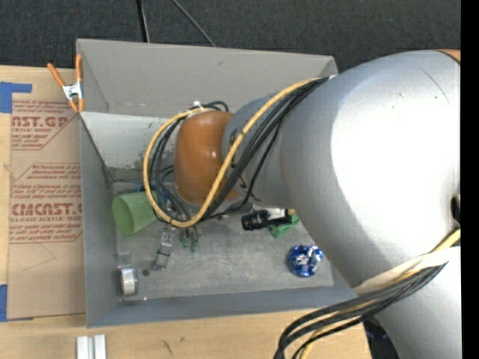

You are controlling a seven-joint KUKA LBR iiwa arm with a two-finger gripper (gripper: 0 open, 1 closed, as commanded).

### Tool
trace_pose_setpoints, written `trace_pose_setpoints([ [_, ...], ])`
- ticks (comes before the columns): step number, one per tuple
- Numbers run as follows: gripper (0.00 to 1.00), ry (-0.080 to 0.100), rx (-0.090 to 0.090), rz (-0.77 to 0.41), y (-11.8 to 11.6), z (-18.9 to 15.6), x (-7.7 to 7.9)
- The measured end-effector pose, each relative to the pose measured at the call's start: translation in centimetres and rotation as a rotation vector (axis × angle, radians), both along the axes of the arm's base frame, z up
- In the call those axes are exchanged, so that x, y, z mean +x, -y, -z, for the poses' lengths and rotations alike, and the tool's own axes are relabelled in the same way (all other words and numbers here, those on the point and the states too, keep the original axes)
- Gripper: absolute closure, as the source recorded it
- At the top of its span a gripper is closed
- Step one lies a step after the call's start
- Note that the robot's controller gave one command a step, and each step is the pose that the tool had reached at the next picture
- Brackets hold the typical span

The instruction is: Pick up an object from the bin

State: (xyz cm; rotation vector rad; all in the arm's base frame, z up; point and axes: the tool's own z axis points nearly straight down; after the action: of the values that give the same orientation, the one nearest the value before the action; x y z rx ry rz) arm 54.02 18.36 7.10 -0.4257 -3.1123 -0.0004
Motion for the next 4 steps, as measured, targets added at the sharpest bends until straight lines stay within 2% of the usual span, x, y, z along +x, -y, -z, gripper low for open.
trace_pose_setpoints([
  [1,0.00,0.011,0.001,0.040,1.5,-5.8,5.2],
  [2,0.00,-0.002,-0.001,-0.049,1.9,0.4,4.4],
  [3,0.00,0.004,0.003,-0.291,-5.0,-0.4,4.6],
  [4,1.00,0.002,0.001,-0.288,-4.8,-0.4,4.6],
])
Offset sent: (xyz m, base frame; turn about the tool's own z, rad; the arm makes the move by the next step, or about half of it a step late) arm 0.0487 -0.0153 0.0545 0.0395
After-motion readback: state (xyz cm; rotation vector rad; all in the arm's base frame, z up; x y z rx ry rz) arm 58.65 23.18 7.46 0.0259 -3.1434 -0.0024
